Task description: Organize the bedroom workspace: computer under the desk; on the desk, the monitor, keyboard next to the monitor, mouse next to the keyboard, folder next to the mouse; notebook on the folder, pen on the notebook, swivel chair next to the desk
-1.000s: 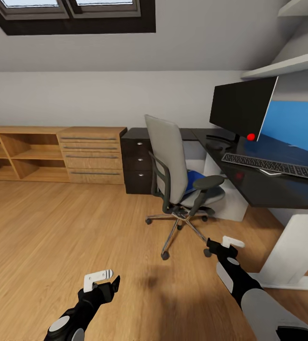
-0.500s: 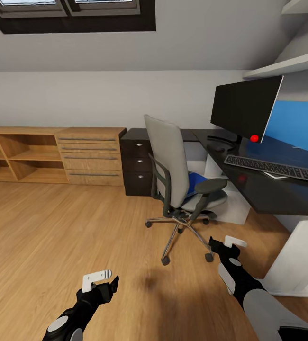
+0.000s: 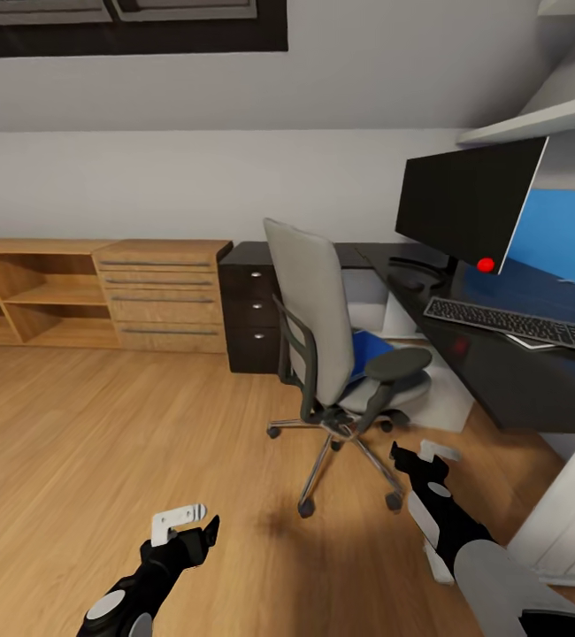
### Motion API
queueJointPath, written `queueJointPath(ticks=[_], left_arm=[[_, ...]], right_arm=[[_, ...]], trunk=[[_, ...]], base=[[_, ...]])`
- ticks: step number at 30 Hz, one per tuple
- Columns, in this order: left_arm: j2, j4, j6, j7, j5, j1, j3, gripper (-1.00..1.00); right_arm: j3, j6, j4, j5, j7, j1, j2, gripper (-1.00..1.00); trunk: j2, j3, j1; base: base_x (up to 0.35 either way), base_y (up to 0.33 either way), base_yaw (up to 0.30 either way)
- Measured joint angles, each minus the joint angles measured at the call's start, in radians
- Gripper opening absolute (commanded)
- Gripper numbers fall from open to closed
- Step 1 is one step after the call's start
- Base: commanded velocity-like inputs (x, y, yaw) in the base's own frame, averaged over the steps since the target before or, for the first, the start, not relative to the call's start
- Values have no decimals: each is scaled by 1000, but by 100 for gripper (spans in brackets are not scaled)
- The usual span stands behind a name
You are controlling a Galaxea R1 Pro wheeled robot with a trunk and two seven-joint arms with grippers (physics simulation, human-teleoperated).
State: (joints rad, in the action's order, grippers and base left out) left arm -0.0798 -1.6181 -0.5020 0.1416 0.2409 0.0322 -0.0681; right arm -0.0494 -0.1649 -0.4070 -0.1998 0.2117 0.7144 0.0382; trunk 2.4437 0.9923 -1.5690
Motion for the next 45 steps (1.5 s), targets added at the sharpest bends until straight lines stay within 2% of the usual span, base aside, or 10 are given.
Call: queueJointPath(ticks=[12,15,22,36,43,45], left_arm=[[1,0,0,0,0,0,4,100],[2,0,-1,0,0,0,21,100],[1,0,1,0,1,0,31,100],[1,0,1,0,2,0,34,100],[1,0,1,-1,2,0,34,100],[2,0,1,-1,2,0,34,100]], right_arm=[[0,-1,-1,-1,0,0,7,100],[0,-2,0,-1,0,0,15,100],[0,-2,0,-1,0,0,15,100],[0,-2,0,-1,0,1,14,100],[0,-4,1,-2,0,0,11,100],[3,-39,2,-1,-1,0,8,100]], trunk=[[0,0,0],[0,0,0],[0,0,0],[0,0,0],[0,0,0],[0,0,0]], base=[[56,-104,0],[1,-77,0],[14,-14,0],[223,0,0],[77,0,87],[4,0,257]])
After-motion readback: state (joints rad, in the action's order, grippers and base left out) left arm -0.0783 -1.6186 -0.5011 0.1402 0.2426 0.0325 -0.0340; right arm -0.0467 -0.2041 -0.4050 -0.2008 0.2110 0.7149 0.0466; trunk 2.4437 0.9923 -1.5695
